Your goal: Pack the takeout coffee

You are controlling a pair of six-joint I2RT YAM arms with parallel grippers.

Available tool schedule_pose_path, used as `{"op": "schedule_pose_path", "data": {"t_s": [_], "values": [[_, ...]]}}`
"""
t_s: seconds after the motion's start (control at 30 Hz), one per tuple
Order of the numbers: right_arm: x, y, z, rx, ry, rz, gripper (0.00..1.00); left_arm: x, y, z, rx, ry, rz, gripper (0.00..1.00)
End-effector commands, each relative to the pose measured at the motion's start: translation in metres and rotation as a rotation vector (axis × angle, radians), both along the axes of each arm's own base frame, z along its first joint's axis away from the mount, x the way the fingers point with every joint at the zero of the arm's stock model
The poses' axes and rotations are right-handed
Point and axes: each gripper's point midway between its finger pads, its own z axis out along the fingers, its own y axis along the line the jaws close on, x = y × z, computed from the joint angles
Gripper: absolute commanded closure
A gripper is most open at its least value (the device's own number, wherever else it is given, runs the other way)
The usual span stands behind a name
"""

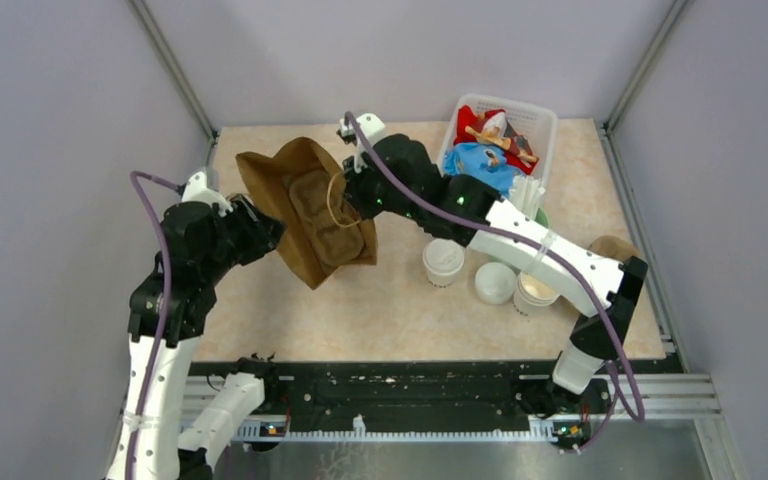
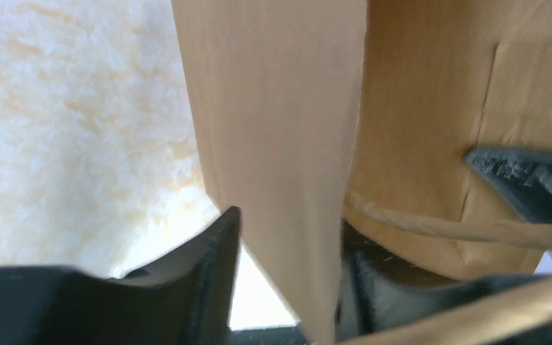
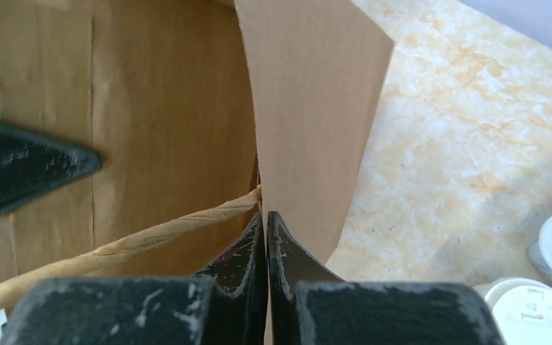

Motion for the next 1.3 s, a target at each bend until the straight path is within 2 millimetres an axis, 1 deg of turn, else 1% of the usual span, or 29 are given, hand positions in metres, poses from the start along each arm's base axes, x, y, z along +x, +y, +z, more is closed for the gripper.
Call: {"op": "schedule_pose_path", "data": {"t_s": [0.0, 0.07, 0.13, 0.2, 0.27, 0.33, 0.4, 0.43, 0.47, 0.57, 0.6, 0.67, 0.73, 0.77, 0.83, 0.87, 0.97, 1.03, 1.13, 1.27], "values": [[-0.005, -0.007, 0.021, 0.032, 0.107, 0.121, 1.00, -0.023, 0.007, 0.014, 0.016, 0.030, 0.016, 0.38], [-0.012, -0.007, 0.015, 0.011, 0.165, 0.197, 1.00, -0.032, 0.015, 0.029, 0.045, 0.050, 0.042, 0.28], [-0.022, -0.007, 0.008, -0.018, 0.196, 0.271, 1.00, -0.038, 0.027, 0.050, 0.086, 0.050, 0.088, 0.19], [-0.031, -0.007, 0.000, -0.060, 0.193, 0.347, 1.00, -0.040, 0.035, 0.079, 0.130, 0.001, 0.100, 0.13], [-0.032, -0.011, -0.006, -0.102, 0.186, 0.369, 1.00, -0.040, 0.044, 0.107, 0.168, -0.049, 0.131, 0.12], [-0.034, -0.013, -0.010, -0.139, 0.175, 0.400, 1.00, -0.038, 0.047, 0.124, 0.196, -0.067, 0.133, 0.10], [-0.036, -0.014, -0.016, -0.173, 0.180, 0.429, 1.00, -0.032, 0.042, 0.130, 0.211, -0.060, 0.096, 0.09], [-0.036, -0.013, -0.016, -0.177, 0.179, 0.430, 1.00, -0.028, 0.033, 0.129, 0.218, -0.062, 0.030, 0.09], [-0.036, -0.012, -0.017, -0.176, 0.183, 0.436, 1.00, -0.024, 0.021, 0.122, 0.237, -0.056, -0.057, 0.09], [-0.036, -0.009, -0.017, -0.172, 0.185, 0.444, 1.00, -0.021, -0.010, 0.090, 0.224, 0.043, -0.274, 0.08], [-0.036, -0.009, -0.016, -0.170, 0.188, 0.443, 1.00, -0.021, -0.017, 0.082, 0.215, 0.075, -0.320, 0.08], [-0.036, -0.007, -0.015, -0.165, 0.192, 0.445, 1.00, -0.025, -0.028, 0.078, 0.187, 0.083, -0.393, 0.05], [-0.036, -0.006, -0.015, -0.163, 0.195, 0.445, 1.00, -0.029, -0.036, 0.072, 0.156, 0.080, -0.430, 0.02], [-0.035, -0.006, -0.015, -0.165, 0.196, 0.442, 1.00, -0.028, -0.038, 0.069, 0.144, 0.087, -0.440, 0.01], [-0.034, -0.007, -0.013, -0.165, 0.192, 0.433, 1.00, -0.022, -0.036, 0.059, 0.153, 0.123, -0.423, 0.01], [-0.034, -0.007, -0.013, -0.168, 0.193, 0.431, 1.00, -0.018, -0.031, 0.054, 0.174, 0.145, -0.401, 0.02], [-0.034, -0.007, -0.013, -0.167, 0.194, 0.431, 1.00, -0.002, -0.012, 0.039, 0.279, 0.167, -0.337, 0.06], [-0.034, -0.006, -0.016, -0.171, 0.204, 0.435, 1.00, 0.008, -0.010, 0.037, 0.317, 0.146, -0.345, 0.14], [-0.033, -0.006, -0.018, -0.177, 0.208, 0.428, 1.00, 0.017, -0.012, 0.030, 0.334, 0.162, -0.366, 0.31], [-0.032, -0.006, -0.017, -0.178, 0.212, 0.416, 1.00, 0.017, -0.015, 0.023, 0.341, 0.187, -0.371, 0.41]]}}
